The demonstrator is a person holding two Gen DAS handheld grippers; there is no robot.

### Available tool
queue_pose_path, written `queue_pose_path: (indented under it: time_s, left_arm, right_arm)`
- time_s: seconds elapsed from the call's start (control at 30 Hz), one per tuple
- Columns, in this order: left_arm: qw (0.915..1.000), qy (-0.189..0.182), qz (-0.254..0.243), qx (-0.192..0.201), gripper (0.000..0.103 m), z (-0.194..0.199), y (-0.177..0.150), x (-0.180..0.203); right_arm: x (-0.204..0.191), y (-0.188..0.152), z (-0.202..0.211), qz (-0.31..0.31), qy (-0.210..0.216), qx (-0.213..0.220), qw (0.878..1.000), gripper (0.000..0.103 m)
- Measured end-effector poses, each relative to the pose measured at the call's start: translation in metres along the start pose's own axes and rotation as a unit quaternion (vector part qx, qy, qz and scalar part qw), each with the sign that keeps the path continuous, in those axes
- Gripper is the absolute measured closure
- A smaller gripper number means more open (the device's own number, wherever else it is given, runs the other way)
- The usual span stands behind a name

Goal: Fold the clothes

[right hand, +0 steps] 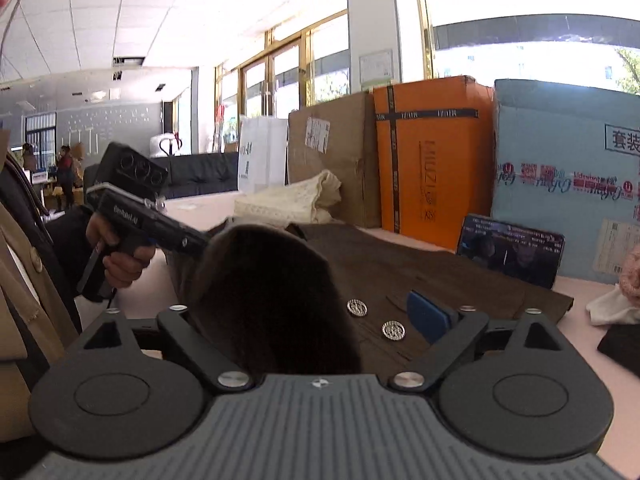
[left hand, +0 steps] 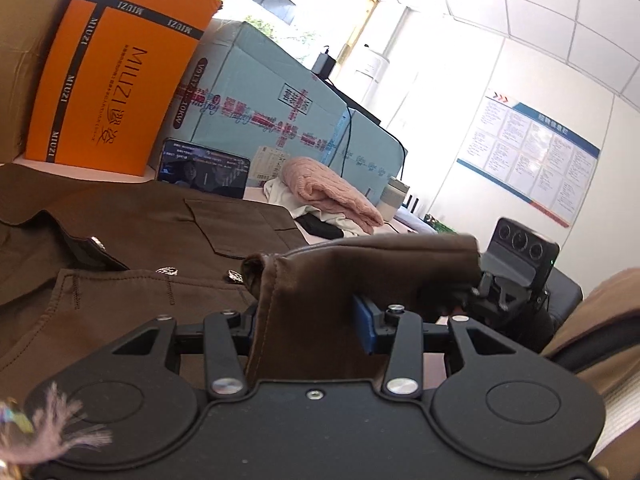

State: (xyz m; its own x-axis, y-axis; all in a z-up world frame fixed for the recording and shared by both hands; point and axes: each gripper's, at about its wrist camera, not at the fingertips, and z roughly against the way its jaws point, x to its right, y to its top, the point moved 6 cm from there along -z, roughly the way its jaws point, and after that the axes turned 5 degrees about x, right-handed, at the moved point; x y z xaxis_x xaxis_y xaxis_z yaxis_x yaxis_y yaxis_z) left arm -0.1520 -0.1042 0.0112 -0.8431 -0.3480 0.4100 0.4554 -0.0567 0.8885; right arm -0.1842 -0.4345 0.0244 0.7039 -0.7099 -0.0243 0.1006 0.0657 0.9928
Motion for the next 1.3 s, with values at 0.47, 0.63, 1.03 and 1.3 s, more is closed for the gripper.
queue_pose_path:
  time_s: [0.47,0.63,1.03,1.3]
  left_arm:
    - [0.9668,0.15,-0.183,-0.096,0.038,0.037,-0.03,-0.028]
    - [0.9403,0.223,-0.241,-0.09,0.077,0.052,-0.013,-0.044]
    - [0.9113,0.303,-0.276,-0.043,0.075,-0.02,0.088,-0.099]
    - [0.8998,0.365,-0.237,-0.024,0.025,-0.028,0.103,-0.151]
  right_arm:
    - [0.003,0.024,0.012,-0.089,0.012,0.098,0.991,0.099]
    - [0.019,0.035,0.011,-0.111,-0.008,0.135,0.985,0.099]
    - [0.116,0.05,-0.045,-0.179,-0.196,0.087,0.96,0.099]
    - [0.185,0.006,-0.104,-0.252,-0.248,-0.032,0.935,0.099]
